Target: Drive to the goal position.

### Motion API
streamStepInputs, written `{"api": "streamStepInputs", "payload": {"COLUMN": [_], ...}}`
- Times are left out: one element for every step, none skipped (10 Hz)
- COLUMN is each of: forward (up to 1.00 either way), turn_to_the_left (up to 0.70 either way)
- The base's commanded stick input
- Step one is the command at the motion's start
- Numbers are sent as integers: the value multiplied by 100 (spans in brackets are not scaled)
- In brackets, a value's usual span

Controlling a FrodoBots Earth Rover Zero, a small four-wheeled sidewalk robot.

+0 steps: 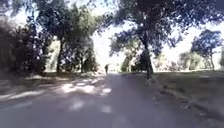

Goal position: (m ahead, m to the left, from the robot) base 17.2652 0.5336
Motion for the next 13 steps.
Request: {"api": "streamStepInputs", "payload": {"forward": [100, 100, 100, 100, 100, 100, 100, 100, 100, 100, 100, 100, 100], "turn_to_the_left": [0, 40, 40, 40, 29, 7, 0, 0, 0, 0, 0, 0, 0]}}
